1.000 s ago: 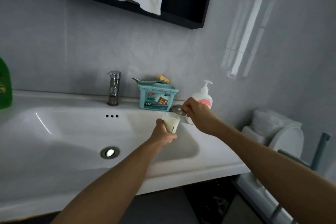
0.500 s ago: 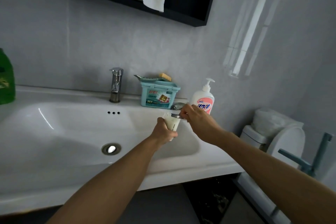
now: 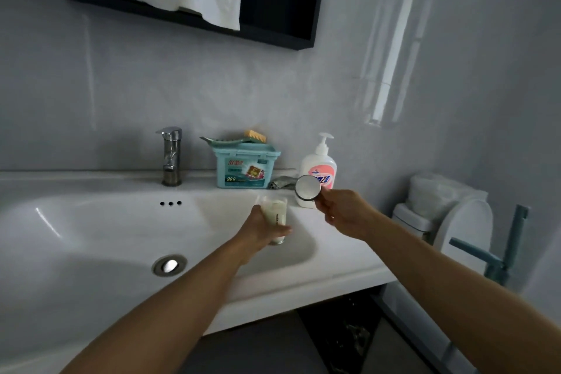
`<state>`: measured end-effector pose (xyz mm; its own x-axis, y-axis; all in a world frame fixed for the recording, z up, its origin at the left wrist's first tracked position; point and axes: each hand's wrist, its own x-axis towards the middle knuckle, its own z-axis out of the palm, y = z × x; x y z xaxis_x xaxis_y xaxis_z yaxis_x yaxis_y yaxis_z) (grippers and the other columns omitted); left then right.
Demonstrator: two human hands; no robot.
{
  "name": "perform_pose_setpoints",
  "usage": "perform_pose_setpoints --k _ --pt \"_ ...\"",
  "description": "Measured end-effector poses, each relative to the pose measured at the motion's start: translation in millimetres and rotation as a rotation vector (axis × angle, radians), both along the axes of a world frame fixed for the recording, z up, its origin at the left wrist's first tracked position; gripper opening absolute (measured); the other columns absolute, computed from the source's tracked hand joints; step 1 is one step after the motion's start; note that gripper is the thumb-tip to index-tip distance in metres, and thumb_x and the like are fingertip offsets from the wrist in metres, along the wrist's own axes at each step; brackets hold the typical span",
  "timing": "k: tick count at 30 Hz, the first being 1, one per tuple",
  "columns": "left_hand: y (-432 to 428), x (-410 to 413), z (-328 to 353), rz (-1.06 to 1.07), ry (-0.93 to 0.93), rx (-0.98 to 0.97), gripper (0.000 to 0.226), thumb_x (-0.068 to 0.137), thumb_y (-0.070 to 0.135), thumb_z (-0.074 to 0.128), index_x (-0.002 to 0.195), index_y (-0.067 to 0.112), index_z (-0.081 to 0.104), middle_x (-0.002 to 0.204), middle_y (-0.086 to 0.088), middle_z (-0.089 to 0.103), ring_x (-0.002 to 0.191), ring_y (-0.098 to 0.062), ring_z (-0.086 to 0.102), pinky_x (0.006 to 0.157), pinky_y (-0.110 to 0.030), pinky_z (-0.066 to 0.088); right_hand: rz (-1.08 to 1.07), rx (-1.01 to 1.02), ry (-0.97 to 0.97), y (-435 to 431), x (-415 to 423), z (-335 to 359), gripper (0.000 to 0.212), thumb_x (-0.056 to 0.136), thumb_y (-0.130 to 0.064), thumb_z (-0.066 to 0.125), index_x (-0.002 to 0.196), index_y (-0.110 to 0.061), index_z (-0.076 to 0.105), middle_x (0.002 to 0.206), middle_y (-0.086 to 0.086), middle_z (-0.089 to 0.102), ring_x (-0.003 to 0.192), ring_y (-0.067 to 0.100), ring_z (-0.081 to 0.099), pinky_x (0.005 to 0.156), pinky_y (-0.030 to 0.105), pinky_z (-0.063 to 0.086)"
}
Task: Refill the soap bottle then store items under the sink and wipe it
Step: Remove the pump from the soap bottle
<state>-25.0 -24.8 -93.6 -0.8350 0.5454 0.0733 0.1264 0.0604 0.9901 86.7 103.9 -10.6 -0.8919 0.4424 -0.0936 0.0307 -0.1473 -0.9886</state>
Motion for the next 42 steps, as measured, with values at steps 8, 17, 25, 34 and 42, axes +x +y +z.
perform_pose_setpoints --k 8,17,25,34,42 --pt "41 18 23 -0.110 0.020 0.051 0.051 0.073 -0.005 0.077 0.115 0.010 0.051 0.106 -0.011 0.062 0.094 -0.022 0.060 0.068 -0.035 0.057 -0.209 -0.127 -0.126 65 21 -2 0.021 0.094 -0.011 0.050 0.073 -0.008 0.054 0.041 -0.002 0.060 0.033 0.003 0.055 0.041 0.013 0.041" --pt "100 51 16 -0.091 0.097 -0.060 0.061 0.073 0.004 0.080 0.118 0.011 0.040 0.110 -0.007 0.053 0.096 -0.017 0.052 0.062 -0.018 0.050 -0.324 0.142 -0.473 110 56 -30 0.034 0.095 -0.016 0.051 0.063 -0.007 0.047 0.034 0.001 0.051 0.021 0.003 0.042 0.029 0.011 0.035" --pt "114 52 7 -0.024 0.124 -0.130 0.069 0.070 0.010 0.083 0.124 0.008 0.040 0.117 -0.010 0.053 0.105 -0.024 0.054 0.077 -0.036 0.058 -0.220 0.346 -0.690 115 66 -30 0.039 0.095 -0.019 0.049 0.059 -0.011 0.039 0.048 0.003 0.042 0.041 0.011 0.037 0.040 0.018 0.025" --pt "126 41 4 -0.008 0.198 -0.167 0.078 0.068 0.016 0.086 0.129 0.006 0.038 0.127 -0.011 0.053 0.116 -0.027 0.053 0.096 -0.039 0.050 -0.210 0.208 -0.778 127 60 -48 0.027 0.091 -0.024 0.052 0.068 -0.017 0.041 0.072 0.002 0.035 0.064 0.012 0.029 0.059 0.021 0.023" --pt "123 37 6 -0.011 0.240 -0.255 0.085 0.056 0.033 0.092 0.117 0.014 0.035 0.125 -0.010 0.054 0.118 -0.029 0.052 0.102 -0.042 0.045 -0.222 0.158 -0.746 125 61 -46 0.036 0.094 -0.021 0.050 0.060 -0.013 0.042 0.063 -0.001 0.036 0.058 0.009 0.031 0.054 0.016 0.024"
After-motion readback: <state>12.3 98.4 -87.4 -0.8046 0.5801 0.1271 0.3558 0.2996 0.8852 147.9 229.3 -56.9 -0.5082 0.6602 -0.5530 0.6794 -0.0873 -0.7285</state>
